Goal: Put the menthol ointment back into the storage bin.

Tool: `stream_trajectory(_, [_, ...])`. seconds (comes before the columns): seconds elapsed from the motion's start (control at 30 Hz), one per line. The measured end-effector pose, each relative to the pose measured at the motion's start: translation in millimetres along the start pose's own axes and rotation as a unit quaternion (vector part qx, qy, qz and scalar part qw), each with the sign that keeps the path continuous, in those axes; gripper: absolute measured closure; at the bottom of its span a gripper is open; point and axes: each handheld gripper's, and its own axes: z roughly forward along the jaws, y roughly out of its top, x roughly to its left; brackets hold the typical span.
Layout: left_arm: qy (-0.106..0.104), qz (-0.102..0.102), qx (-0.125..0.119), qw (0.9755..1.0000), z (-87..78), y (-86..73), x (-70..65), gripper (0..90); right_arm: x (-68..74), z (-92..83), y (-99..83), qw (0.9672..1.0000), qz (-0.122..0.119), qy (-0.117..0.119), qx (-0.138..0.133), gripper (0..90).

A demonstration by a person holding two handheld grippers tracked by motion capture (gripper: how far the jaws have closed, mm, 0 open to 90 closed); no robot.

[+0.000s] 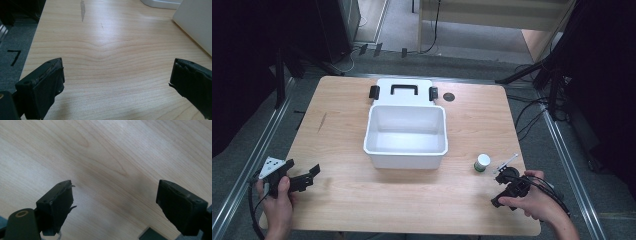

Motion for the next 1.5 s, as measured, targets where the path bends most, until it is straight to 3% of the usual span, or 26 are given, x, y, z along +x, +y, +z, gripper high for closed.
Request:
stream_trajectory(0.1, [0.001, 0.004, 0.004, 1.0000, 0.6, 0.4, -0.7, 0.0, 2.3, -4.7, 9.1, 0.9996, -0.014, 0.002, 0.024, 15.5])
stream_trajectory(0.4, [-0.001, 0.005, 0.007, 1.0000, 1.3, 0.6, -0.5, 0.0, 7.0, -14.2, 34.5, 0.9986, -0.025, 0.010, 0.046, 18.0])
stream_trajectory(0.73, [-0.002, 0.006, 0.010, 0.9999, 2.0, 1.0, -1.3, 0.0, 12.5, -25.9, 66.9, 0.9980, -0.028, -0.012, 0.056, 19.2])
stream_trajectory(1.0, [0.000, 0.011, 0.015, 0.9998, 3.4, 1.4, -2.4, 0.0, 2.8, -33.6, 91.5, 0.9987, 0.008, -0.028, 0.042, 21.2])
stream_trajectory(1.27, [0.001, 0.017, 0.019, 0.9997, 5.0, 2.1, -3.2, 0.0, -2.2, -22.0, 115.8, 0.9973, 0.035, -0.041, 0.050, 27.9])
stream_trajectory(1.5, [-0.001, 0.016, 0.020, 0.9997, 4.9, 2.3, -2.3, 0.0, -10.5, -7.0, 122.9, 0.9967, 0.051, -0.013, 0.061, 40.9])
